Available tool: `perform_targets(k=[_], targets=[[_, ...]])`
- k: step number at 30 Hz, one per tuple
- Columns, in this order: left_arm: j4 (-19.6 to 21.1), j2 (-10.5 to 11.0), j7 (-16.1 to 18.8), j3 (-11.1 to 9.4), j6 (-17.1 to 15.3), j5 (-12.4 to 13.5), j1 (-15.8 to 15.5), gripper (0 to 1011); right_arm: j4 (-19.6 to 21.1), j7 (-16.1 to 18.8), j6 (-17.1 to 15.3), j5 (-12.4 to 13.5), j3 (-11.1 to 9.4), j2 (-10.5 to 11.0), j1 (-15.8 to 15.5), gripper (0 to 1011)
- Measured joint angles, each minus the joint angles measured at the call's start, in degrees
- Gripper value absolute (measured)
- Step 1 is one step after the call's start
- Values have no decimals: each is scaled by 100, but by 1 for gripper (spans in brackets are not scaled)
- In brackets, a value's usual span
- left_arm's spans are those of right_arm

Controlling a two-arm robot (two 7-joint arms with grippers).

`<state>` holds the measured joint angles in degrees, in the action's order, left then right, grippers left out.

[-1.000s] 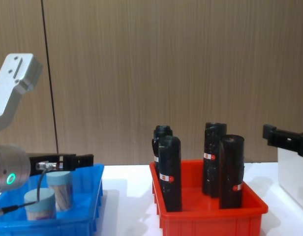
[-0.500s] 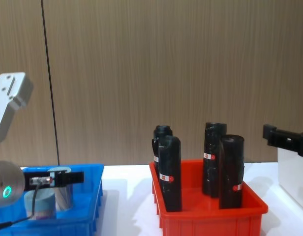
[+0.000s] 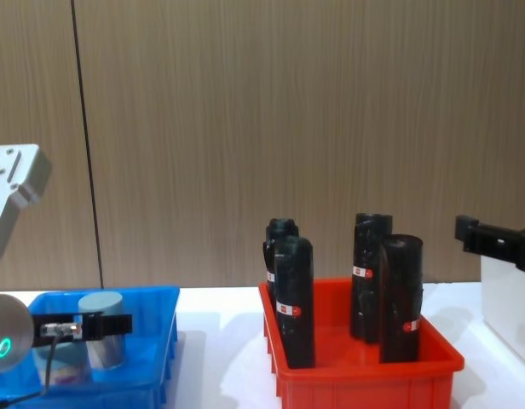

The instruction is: Pick the cotton swabs from the blue box and place them into the white box.

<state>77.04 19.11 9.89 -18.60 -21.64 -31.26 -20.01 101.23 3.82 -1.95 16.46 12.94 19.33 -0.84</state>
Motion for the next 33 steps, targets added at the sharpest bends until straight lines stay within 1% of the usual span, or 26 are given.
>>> perform_targets(k=[7, 12, 19, 22, 23, 25, 27, 29, 33], targets=[[-2, 9, 28, 1, -39, 192, 9, 1004, 0, 0, 0, 0, 0, 0, 0, 1002], [1, 21, 3, -5, 88, 355, 32, 1004, 0, 0, 0, 0, 0, 0, 0, 1002], [42, 39, -125, -15, 442, 612, 58, 1004, 0, 0, 0, 0, 0, 0, 0, 1002], [74, 50, -218, -20, 687, 773, 68, 1004, 0, 0, 0, 0, 0, 0, 0, 1002], [74, 50, -218, -20, 687, 773, 68, 1004, 0, 0, 0, 0, 0, 0, 0, 1002], [102, 60, -293, -24, 889, 900, 76, 1004, 0, 0, 0, 0, 0, 0, 0, 1002], [106, 60, -310, -25, 934, 926, 77, 1004, 0, 0, 0, 0, 0, 0, 0, 1002], [129, 63, -362, -26, 1076, 1008, 86, 1004, 0, 0, 0, 0, 0, 0, 0, 1002], [160, 64, -395, -23, 1144, 1043, 97, 1004, 0, 0, 0, 0, 0, 0, 0, 1002]])
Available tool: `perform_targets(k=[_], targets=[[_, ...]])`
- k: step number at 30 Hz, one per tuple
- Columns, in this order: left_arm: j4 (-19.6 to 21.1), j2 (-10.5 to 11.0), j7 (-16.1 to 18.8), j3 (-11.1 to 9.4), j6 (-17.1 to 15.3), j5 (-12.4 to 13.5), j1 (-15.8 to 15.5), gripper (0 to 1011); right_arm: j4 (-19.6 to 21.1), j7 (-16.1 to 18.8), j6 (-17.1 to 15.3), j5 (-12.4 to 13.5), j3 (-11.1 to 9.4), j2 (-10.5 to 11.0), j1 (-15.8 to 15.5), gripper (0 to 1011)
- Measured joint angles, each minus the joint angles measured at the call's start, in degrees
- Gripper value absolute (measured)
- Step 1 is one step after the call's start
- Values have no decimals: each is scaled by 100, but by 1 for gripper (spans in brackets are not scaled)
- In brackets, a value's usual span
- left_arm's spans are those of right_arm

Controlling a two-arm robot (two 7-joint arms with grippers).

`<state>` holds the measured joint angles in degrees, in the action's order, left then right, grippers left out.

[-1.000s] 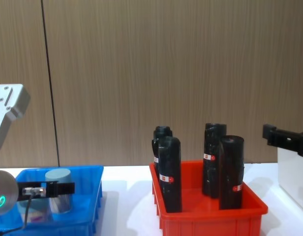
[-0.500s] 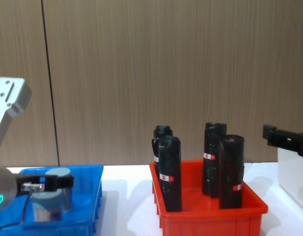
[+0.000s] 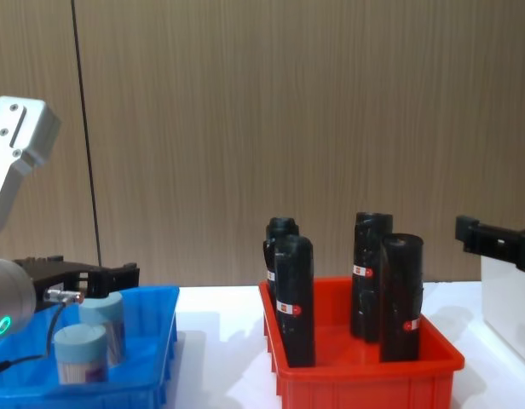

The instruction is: Pick the cotton swabs from the blue box and place them into the white box.

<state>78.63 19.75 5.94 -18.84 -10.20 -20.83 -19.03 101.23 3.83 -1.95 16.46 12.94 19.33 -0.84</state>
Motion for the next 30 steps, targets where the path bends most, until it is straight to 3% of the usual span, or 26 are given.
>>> perform_targets(k=[20, 30], targets=[[-84, -65, 101, 82, -529, -334, 8, 1004, 0, 0, 0, 0, 0, 0, 0, 1002], [-222, -103, 105, 113, -713, -374, -40, 1004, 0, 0, 0, 0, 0, 0, 0, 1002]])
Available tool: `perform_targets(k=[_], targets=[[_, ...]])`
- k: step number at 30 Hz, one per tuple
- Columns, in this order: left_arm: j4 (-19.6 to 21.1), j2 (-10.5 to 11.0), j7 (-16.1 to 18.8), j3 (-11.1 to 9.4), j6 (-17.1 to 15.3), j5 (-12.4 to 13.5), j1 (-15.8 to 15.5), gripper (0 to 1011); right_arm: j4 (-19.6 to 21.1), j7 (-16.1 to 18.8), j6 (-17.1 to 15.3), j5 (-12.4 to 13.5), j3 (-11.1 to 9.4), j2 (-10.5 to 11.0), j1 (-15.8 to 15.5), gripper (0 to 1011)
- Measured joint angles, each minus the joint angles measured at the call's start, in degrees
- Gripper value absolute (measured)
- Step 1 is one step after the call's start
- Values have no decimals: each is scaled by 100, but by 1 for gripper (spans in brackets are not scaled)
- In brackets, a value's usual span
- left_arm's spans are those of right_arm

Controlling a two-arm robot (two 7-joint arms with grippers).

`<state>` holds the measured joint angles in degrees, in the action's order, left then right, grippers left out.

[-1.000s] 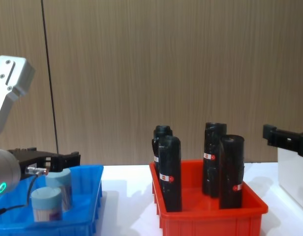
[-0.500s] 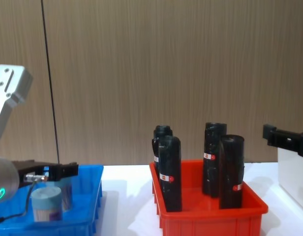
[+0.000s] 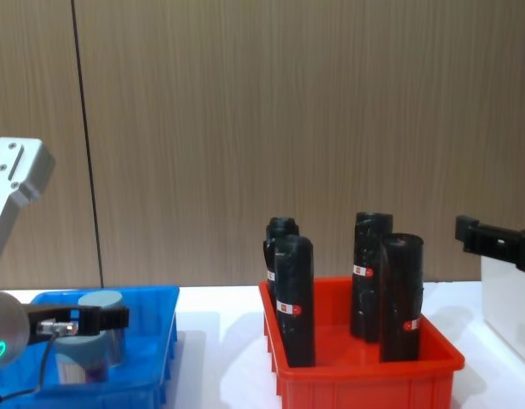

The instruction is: Pick the cotton swabs from the blue box and place them into the white box.

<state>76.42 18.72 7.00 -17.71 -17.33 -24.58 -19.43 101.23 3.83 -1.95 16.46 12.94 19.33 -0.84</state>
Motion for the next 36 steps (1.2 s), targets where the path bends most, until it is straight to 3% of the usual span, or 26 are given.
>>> perform_targets(k=[16, 29, 36], targets=[[-408, -65, -515, 14, 75, 100, -154, 1004, 0, 0, 0, 0, 0, 0, 0, 1002], [-589, -105, -526, 33, 33, 74, -183, 1004, 0, 0, 0, 0, 0, 0, 0, 1002], [-625, -117, -486, 41, 16, 88, -175, 882, 0, 0, 0, 0, 0, 0, 0, 1002]])
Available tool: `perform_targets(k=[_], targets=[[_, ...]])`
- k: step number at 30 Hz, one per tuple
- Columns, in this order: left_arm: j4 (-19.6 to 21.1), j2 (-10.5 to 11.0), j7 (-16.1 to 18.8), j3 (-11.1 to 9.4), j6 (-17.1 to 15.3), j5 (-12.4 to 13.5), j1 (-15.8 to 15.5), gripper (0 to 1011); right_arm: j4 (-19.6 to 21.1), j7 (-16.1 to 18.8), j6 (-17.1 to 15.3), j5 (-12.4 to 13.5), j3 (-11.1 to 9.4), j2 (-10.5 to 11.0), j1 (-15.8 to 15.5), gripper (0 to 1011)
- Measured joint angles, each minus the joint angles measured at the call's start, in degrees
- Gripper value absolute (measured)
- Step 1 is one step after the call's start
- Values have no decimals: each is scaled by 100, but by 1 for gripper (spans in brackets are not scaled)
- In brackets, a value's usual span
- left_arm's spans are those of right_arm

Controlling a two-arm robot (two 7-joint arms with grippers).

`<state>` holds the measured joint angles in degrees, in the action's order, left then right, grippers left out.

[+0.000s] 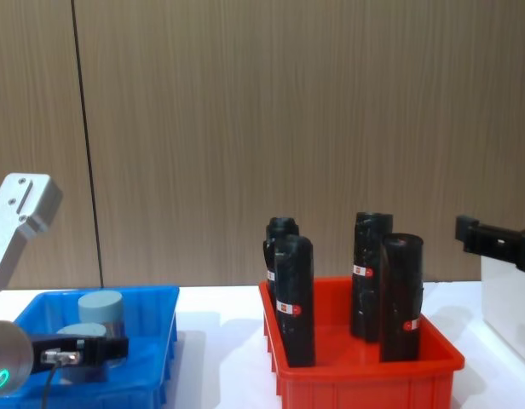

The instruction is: Pick the cotton swabs from the blue box and place them into the white box.

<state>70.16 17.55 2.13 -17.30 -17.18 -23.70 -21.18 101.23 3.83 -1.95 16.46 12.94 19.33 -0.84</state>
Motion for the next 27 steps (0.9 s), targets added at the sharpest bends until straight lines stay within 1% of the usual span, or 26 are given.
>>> perform_targets(k=[1, 3, 4, 8, 13, 17, 20, 21, 23, 27], targets=[[-5, -1, 2, 0, 14, 23, 3, 830, 0, 0, 0, 0, 0, 0, 0, 1002], [-7, -2, 2, 0, 41, 51, 6, 795, 0, 0, 0, 0, 0, 0, 0, 1002], [-8, -2, 0, 0, 78, 81, 10, 739, 0, 0, 0, 0, 0, 0, 0, 1002], [-9, -2, -51, -7, 219, 185, 16, 669, 0, 0, 0, 0, 0, 0, 0, 1002], [-5, 7, -175, -20, 459, 356, 19, 669, 0, 0, 0, 0, 0, 0, 0, 1002], [70, 28, -350, -33, 678, 560, 20, 669, 0, 0, 0, 0, 0, 0, 0, 1002], [143, 44, -444, -34, 749, 645, 19, 669, 0, 0, 0, 0, 0, 0, 0, 1002], [210, 57, -536, -34, 791, 708, 19, 669, 0, 0, 0, 0, 0, 0, 0, 1002], [274, 68, -602, -34, 813, 744, 19, 669, 0, 0, 0, 0, 0, 0, 0, 1002], [479, 103, -852, -26, 840, 824, 13, 669, 0, 0, 0, 0, 0, 0, 0, 1002]])
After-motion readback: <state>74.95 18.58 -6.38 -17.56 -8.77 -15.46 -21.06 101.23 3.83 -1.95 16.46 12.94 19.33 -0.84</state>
